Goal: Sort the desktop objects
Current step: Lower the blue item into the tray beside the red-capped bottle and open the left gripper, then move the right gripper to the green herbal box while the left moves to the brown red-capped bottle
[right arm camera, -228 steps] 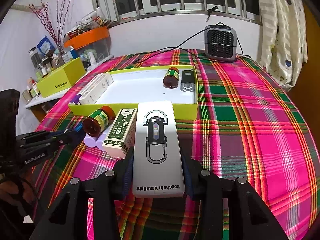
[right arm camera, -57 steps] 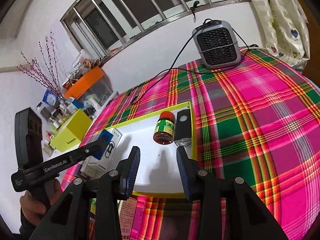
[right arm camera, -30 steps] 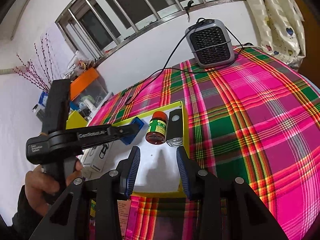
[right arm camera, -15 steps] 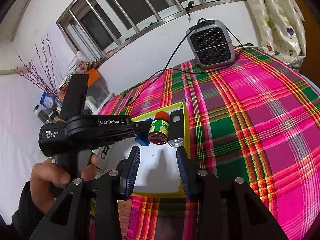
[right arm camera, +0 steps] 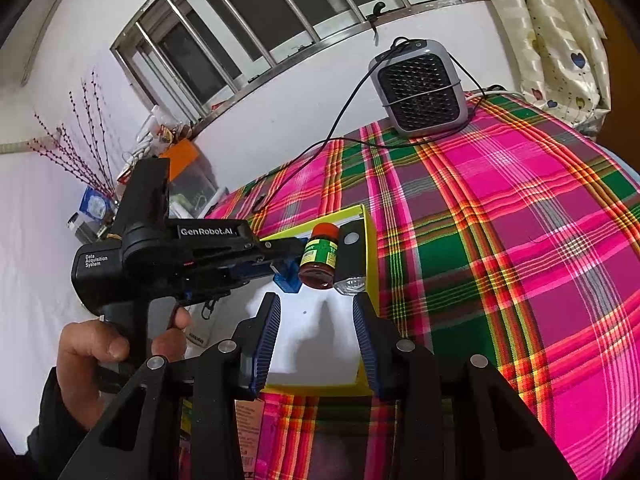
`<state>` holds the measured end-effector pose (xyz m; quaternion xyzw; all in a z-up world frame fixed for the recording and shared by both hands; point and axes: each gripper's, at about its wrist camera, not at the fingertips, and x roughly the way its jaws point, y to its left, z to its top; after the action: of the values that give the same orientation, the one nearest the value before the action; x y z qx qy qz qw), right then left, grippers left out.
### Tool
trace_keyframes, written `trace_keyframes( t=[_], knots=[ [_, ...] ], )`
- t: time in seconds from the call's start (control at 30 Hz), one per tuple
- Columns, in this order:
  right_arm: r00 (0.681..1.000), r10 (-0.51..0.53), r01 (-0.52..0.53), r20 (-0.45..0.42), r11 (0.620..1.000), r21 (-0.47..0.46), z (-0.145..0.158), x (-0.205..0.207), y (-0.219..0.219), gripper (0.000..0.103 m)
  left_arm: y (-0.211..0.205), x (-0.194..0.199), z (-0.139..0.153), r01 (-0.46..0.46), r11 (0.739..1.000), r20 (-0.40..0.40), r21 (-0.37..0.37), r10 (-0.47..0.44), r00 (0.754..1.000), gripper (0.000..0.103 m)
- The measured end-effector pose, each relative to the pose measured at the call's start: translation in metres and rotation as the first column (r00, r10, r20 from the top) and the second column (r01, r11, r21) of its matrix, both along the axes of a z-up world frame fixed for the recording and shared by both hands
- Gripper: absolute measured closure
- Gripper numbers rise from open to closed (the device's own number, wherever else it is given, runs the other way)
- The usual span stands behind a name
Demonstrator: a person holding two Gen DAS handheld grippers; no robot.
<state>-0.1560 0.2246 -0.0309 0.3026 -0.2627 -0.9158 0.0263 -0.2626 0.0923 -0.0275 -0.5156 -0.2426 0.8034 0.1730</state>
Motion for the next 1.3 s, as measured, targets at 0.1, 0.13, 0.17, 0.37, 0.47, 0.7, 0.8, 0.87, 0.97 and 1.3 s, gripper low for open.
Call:
trace_keyframes(
  t=[0.1, 0.13, 0.17, 0.37, 0.47, 0.7, 0.8, 0.87, 0.97, 1.3],
  knots=[
    [1.0, 0.0, 0.0, 0.001, 1.0, -0.001, -0.001, 0.0, 0.0, 0.063, -0.003, -0.001, -0.002, -0.007, 0.999, 0.014, 0.04, 0.007, 1.0, 0.079],
    [1.0, -0.001, 0.001, 0.001, 1.0, -0.001, -0.001, 0.0, 0.001, 0.063, -0.004, -0.001, -0.002, -0.013, 0.999, 0.018, 0.051, 0.012, 1.0, 0.079],
    [1.0, -0.002, 0.002, 0.001, 1.0, -0.001, -0.001, 0.001, 0.001, 0.063, -0.005, -0.001, -0.003, -0.016, 0.998, 0.021, 0.058, 0.015, 1.0, 0.079],
    [1.0, -0.001, 0.001, 0.003, 1.0, 0.0, -0.002, 0.0, 0.002, 0.063, -0.004, -0.004, -0.003, -0.018, 0.997, 0.021, 0.07, 0.016, 1.0, 0.079],
    [1.0, -0.004, 0.004, 0.006, 1.0, -0.002, -0.002, 0.0, 0.002, 0.063, -0.005, -0.005, -0.004, -0.013, 0.997, 0.022, 0.076, 0.011, 1.0, 0.079],
    [1.0, -0.003, 0.003, 0.005, 1.0, 0.001, -0.002, -0.001, 0.001, 0.063, -0.008, -0.001, 0.002, -0.007, 0.998, -0.001, 0.055, 0.007, 1.0, 0.079],
    [1.0, -0.004, 0.004, 0.006, 1.0, 0.001, -0.002, -0.001, 0.001, 0.063, -0.012, 0.006, 0.009, -0.006, 0.999, -0.022, 0.045, 0.007, 1.0, 0.079],
    [1.0, -0.002, 0.002, 0.006, 1.0, 0.003, -0.002, -0.001, 0.001, 0.063, -0.014, 0.014, 0.016, -0.001, 0.999, -0.043, 0.035, 0.003, 0.999, 0.079],
    [1.0, 0.002, -0.002, 0.008, 1.0, 0.007, -0.003, -0.002, 0.0, 0.063, -0.018, 0.029, 0.026, 0.009, 1.0, -0.079, 0.013, -0.008, 0.997, 0.079],
    [0.999, 0.027, -0.026, -0.02, 0.999, 0.026, -0.001, 0.0, -0.009, 0.063, -0.033, 0.078, 0.049, 0.032, 0.998, -0.165, -0.051, -0.04, 0.985, 0.079]
  ],
)
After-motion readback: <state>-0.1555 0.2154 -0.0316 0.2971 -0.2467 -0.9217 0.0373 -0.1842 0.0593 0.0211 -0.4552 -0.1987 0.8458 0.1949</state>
